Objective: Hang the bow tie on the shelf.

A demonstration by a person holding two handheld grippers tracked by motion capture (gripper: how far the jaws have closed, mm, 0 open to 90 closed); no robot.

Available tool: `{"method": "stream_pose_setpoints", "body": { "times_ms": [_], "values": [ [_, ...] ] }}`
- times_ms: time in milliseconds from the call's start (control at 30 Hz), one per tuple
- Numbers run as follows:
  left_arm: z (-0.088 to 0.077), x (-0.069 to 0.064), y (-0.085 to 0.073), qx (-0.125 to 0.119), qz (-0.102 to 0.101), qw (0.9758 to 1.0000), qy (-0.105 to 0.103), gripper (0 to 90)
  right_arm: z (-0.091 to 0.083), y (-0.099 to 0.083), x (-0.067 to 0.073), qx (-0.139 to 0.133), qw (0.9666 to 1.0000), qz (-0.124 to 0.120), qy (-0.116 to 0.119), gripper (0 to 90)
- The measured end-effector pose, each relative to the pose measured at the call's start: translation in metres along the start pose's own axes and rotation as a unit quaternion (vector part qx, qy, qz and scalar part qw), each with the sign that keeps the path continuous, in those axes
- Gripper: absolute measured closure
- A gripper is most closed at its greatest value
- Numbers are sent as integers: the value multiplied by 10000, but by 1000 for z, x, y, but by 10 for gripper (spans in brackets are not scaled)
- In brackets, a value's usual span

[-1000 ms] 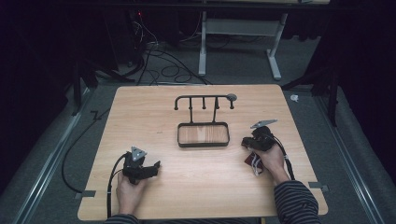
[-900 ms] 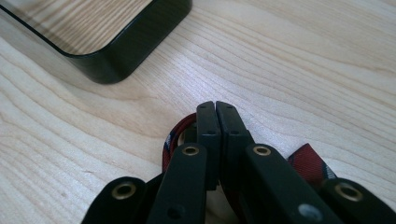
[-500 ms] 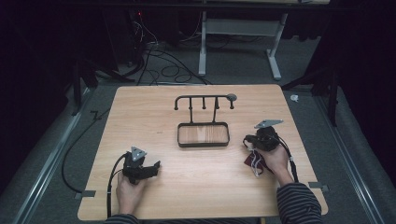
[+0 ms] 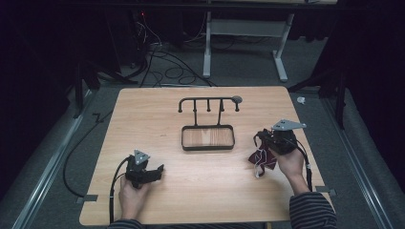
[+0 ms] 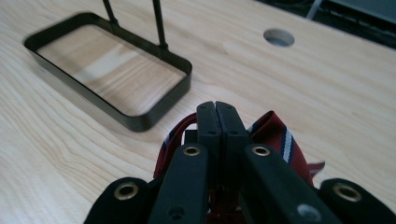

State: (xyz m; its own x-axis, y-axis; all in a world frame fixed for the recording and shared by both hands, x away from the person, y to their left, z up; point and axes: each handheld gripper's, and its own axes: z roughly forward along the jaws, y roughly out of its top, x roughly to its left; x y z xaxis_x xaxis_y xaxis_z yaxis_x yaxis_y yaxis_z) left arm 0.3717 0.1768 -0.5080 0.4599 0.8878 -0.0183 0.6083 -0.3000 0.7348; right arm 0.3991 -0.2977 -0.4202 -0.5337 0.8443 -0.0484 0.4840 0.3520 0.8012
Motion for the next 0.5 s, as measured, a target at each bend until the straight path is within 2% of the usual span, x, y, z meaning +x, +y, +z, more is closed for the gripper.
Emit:
{"method": "stream_pose_setpoints", "body": {
  "times_ms": [200, 500],
  "values": [
    [0, 0, 0, 0, 0, 10000, 0, 205, -10, 10, 6, -181, 9997, -145, -30, 900],
    [0, 0, 0, -1, 0, 10000, 0, 205, -14, 25, 15, -404, 9988, -286, 44, 900]
  ]
}}
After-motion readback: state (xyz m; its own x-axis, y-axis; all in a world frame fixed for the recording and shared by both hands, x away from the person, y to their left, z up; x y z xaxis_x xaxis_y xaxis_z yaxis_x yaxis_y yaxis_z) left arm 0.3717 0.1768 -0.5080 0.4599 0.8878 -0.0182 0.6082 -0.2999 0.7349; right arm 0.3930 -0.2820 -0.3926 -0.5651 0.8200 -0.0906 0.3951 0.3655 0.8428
